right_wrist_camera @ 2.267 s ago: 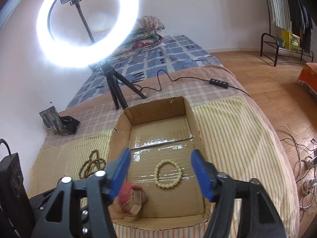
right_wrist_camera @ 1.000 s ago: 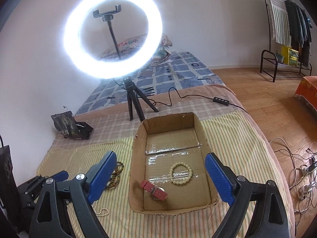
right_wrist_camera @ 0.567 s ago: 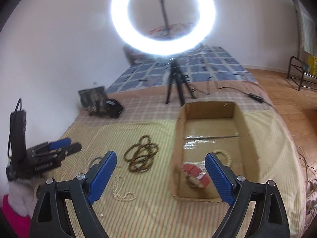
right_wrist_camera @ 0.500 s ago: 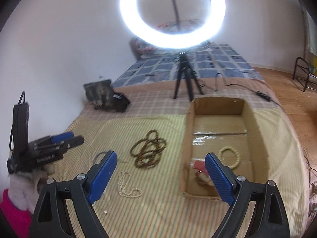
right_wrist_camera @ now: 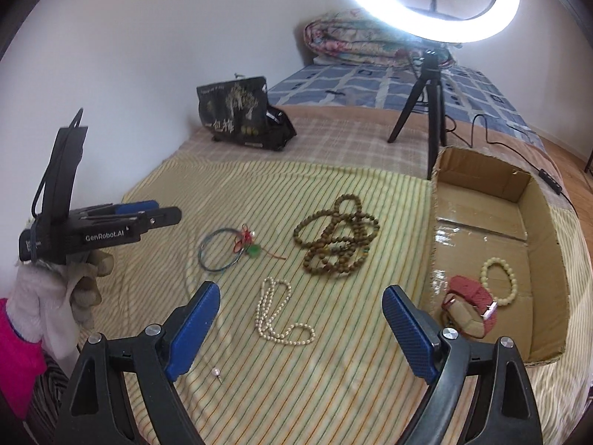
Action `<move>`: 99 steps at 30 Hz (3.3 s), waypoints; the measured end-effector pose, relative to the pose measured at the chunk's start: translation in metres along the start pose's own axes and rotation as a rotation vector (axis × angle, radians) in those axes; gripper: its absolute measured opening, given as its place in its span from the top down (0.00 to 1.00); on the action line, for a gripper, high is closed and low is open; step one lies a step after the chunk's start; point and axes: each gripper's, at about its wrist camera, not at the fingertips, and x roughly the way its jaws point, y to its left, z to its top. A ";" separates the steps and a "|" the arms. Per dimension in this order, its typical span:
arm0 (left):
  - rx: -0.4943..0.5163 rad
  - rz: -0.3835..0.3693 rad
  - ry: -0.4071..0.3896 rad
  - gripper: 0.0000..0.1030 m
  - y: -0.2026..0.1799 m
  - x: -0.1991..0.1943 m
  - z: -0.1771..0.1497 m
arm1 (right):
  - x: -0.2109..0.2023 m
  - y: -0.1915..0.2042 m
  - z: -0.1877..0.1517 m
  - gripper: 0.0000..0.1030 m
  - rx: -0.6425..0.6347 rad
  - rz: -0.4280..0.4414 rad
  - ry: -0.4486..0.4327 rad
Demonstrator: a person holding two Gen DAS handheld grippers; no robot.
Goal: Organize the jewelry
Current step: 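Move the left tool to the blue bangle while the right tool approaches the pearl necklace, then grasp the blue bangle rim with the left gripper while the right gripper grasps the pearl necklace, then lift and carry the bangle with the left tool and the necklace with the right tool to the box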
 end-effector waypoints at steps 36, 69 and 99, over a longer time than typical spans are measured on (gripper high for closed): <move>0.124 0.089 0.146 0.16 -0.026 0.090 -0.023 | 0.098 0.026 -0.026 0.11 -0.167 0.043 0.207; 0.095 0.087 0.098 0.28 -0.019 0.069 -0.020 | 0.089 0.028 -0.017 0.99 -0.171 0.016 0.216; 0.105 0.014 -0.065 0.28 -0.060 0.000 0.009 | -0.027 -0.001 0.038 0.99 -0.004 0.048 -0.082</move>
